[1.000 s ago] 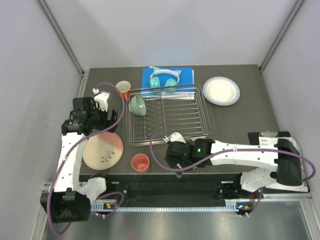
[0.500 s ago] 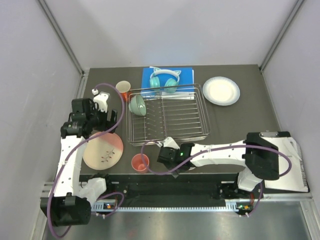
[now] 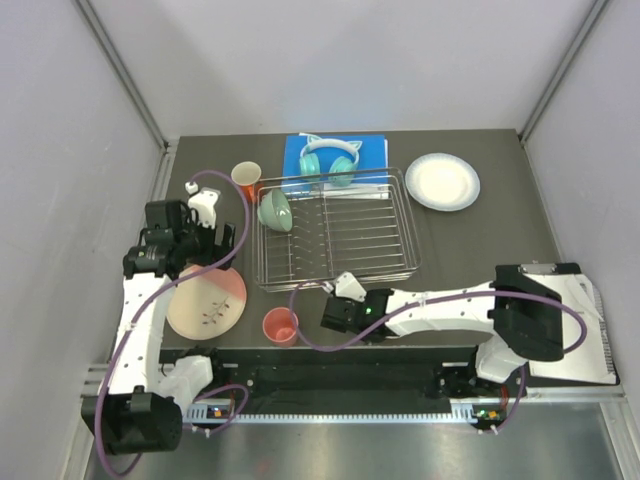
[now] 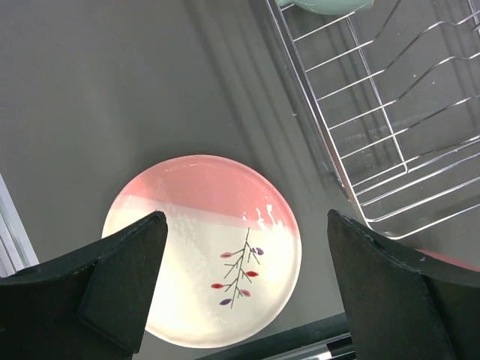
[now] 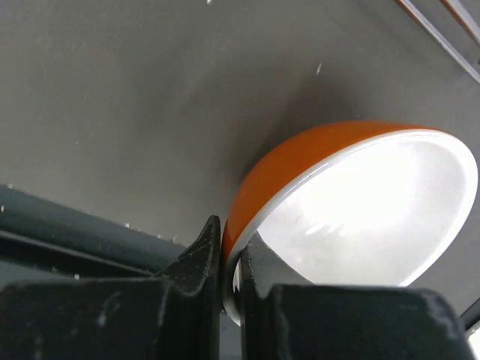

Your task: Load the mixed dishes into the dish rack

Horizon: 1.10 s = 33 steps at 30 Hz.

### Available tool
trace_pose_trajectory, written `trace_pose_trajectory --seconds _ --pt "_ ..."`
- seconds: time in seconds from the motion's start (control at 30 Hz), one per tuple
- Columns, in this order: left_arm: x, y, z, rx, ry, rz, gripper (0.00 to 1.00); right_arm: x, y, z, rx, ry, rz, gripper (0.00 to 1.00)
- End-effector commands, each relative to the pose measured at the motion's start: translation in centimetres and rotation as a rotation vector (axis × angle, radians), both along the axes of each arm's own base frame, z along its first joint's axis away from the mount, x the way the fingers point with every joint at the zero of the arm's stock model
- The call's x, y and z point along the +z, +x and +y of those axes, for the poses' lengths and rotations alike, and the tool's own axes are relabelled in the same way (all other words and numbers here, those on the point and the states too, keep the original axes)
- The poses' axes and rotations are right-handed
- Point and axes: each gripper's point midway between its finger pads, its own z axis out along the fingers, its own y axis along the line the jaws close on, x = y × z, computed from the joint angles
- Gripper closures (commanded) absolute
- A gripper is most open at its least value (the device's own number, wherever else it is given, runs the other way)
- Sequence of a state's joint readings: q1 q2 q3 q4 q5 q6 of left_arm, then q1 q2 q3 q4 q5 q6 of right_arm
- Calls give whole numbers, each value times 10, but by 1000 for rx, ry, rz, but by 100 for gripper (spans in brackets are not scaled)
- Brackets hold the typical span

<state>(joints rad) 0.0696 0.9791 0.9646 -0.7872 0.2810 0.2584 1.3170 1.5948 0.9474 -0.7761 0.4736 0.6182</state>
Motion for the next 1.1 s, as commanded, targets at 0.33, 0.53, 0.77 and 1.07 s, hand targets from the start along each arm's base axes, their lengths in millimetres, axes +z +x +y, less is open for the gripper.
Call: trace_pose_trajectory --seconds 0.33,0.53,0.77,1.07 --pt "3 6 1 3 2 -33 8 229 21 87 186 591 1 100" --pt "7 4 2 6 8 -46 8 298 67 120 247 1045 108 100" --pt "12 8 1 11 -2 -58 8 309 92 185 394 1292 328 100" --pt "7 6 3 21 5 -62 8 274 107 220 397 1337 517 100"
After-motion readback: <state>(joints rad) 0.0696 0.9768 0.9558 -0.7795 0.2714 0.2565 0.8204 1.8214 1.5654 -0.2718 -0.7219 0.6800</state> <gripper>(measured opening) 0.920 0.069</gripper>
